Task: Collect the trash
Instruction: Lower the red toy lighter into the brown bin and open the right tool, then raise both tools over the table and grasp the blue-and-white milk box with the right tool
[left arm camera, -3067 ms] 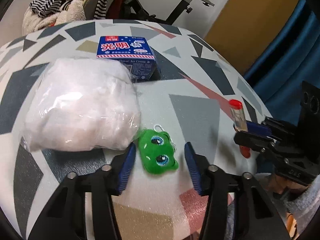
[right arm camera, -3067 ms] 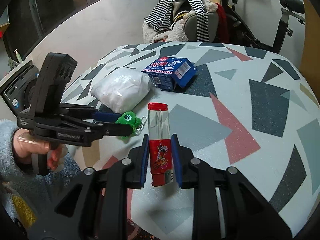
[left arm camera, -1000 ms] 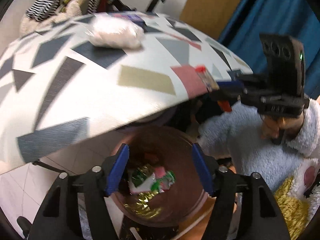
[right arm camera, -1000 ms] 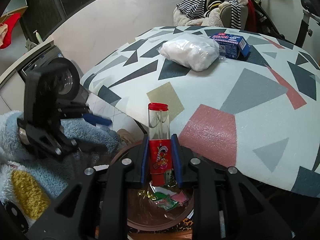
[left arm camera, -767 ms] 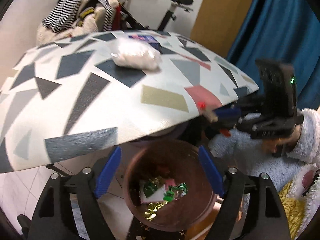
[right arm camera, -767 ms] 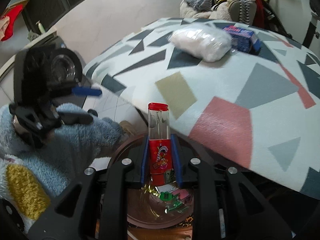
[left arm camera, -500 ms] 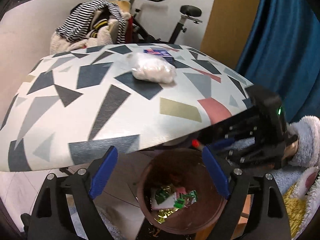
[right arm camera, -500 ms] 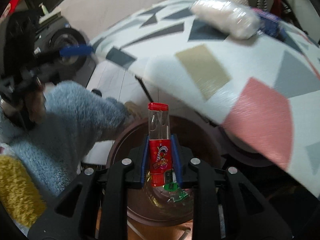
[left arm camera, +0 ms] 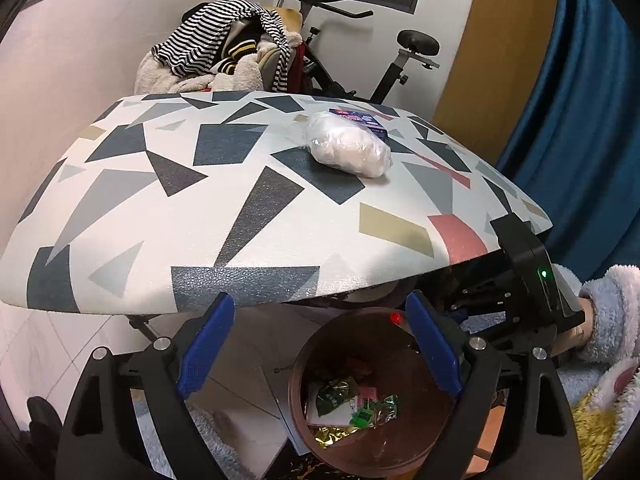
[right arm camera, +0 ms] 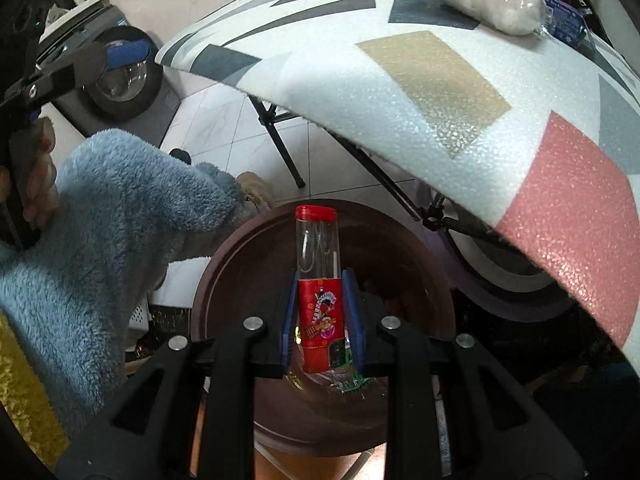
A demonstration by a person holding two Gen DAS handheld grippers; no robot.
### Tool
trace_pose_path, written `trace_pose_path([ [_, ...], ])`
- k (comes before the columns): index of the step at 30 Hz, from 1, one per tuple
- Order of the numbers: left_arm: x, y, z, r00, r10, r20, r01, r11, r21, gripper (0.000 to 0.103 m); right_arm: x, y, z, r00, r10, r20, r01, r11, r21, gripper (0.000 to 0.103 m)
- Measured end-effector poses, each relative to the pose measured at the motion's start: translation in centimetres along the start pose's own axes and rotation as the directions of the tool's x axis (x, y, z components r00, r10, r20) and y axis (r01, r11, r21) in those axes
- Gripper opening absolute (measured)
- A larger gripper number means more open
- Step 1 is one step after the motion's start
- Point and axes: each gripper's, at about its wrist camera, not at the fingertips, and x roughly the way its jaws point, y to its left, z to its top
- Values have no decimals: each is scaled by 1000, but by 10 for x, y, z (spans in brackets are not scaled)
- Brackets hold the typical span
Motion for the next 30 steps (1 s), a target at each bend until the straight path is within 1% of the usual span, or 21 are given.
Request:
trace_pose_path([
  [1,0,-1,0,1000,2,-2,-2,1000,5,85,1,1,-1,1000,-7,2,7,1000,0,25],
  [3,1,-2,-1,1000,7,-6,-7,1000,13,85,0,3,1,1000,-16,11,17,1000,-3,29],
  [4,2,-2,-1,1000,9,-8,-9,1000,16,85,-3,4,2,1000,-8,21,8,1000,-7,34],
  [5,3,-3,-1,1000,10,-12,-10,1000,19,85,-4,4,2,1000,-7,29,7,1000,-10,42],
  [6,3,-3,-1,1000,10,-14,-10,1000,20,85,-8,5,2,999,-11,41,12,1000,-15,46],
  [7,4,-3,-2,1000,10,-16,-9,1000,21,86,-11,4,2,998,-13,54,14,1000,-15,53],
  [8,4,-3,-2,1000,10,-18,-10,1000,20,86,-12,2,2,998,-13,62,14,1000,-13,58],
  [9,4,-3,-2,1000,11,-18,-11,1000,20,88,-15,1,2,997,-16,73,17,1000,-9,60],
  [11,4,-3,-2,1000,14,-15,-14,1000,18,88,-21,0,2,995,-26,99,25,1000,3,73],
  [12,4,-3,-2,1000,15,-14,-15,1000,18,88,-25,-1,2,993,-32,115,32,999,10,77],
  [14,3,-3,-2,1000,16,-14,-15,1000,20,89,-33,-2,3,988,-41,150,38,999,22,91],
  [16,3,-3,-3,1000,18,-14,-17,1000,22,89,-42,-2,3,982,-48,181,43,999,30,95],
  [19,3,-3,-2,1000,18,-14,-17,1000,23,89,-46,-5,5,983,-39,179,34,999,27,95],
  [20,3,-3,-2,1000,18,-14,-18,1000,22,90,-48,-4,5,983,-35,181,32,999,24,97],
  [28,2,-3,-2,1000,18,-8,-18,1000,22,92,-60,1,10,976,-35,217,31,999,19,97],
  [30,2,-2,-1,1000,16,-7,-16,1000,22,94,-63,2,10,974,-38,225,35,999,18,97],
])
